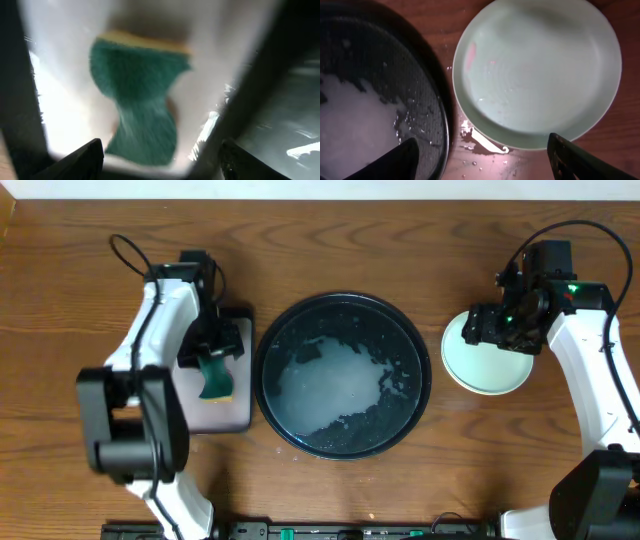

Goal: Clean dirty plates on tray and stack at the side
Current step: 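Lower the green sponge into the soap dish and release with left gripper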

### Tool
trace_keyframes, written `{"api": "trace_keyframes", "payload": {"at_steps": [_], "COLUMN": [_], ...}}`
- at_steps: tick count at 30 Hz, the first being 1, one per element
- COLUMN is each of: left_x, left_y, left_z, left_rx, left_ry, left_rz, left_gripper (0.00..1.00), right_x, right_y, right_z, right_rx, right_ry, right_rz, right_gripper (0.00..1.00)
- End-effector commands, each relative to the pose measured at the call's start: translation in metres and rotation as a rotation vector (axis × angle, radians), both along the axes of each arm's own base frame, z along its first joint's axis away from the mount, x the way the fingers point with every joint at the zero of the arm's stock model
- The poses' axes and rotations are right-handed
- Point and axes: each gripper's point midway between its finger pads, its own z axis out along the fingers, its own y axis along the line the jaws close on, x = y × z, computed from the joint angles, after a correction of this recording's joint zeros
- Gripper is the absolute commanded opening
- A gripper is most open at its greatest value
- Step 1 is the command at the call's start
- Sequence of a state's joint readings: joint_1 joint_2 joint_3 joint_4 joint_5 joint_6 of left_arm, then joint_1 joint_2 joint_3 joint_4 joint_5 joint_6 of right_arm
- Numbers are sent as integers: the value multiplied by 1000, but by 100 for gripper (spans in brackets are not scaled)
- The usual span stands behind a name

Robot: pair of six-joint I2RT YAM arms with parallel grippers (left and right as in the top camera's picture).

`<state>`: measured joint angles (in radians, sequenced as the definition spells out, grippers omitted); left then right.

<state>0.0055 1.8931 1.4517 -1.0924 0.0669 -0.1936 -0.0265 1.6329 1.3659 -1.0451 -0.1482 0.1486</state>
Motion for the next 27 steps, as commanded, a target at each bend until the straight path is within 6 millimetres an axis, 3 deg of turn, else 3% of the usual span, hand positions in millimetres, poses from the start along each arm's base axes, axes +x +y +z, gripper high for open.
{"api": "trace_keyframes", "payload": {"at_steps": [1,6,8,9,10,14,19,27], "left_x": [12,6,4,3,2,0,1,1], "left_y": [-9,-9,-9,-9,-9,-9,-9,-9], "left_z": [64,113,123,127,131,135,135,135], "left_rx": [-56,-55,-55,-54,-54,-54,-54,-54], "left_ry": [-196,-345,-376,-391,-401,-414,-414,-414], "left_rz": [4,5,4,3,3,3,3,3], "left_gripper": [75,75,75,75,75,76,76,77], "right_x": [-3,-14,-18,-21,-25,-39,-53,-59], "right_y": [9,9,9,9,9,9,9,9], "right_z": [27,67,82,91,99,131,155,164], "right_rx": [14,11,10,9,8,6,3,3], "right_ry": [-62,-171,-218,-246,-273,-378,-463,-496], "right_rz": [28,29,29,29,29,30,31,31], "right_gripper": [79,82,85,88,99,99,99,99]}}
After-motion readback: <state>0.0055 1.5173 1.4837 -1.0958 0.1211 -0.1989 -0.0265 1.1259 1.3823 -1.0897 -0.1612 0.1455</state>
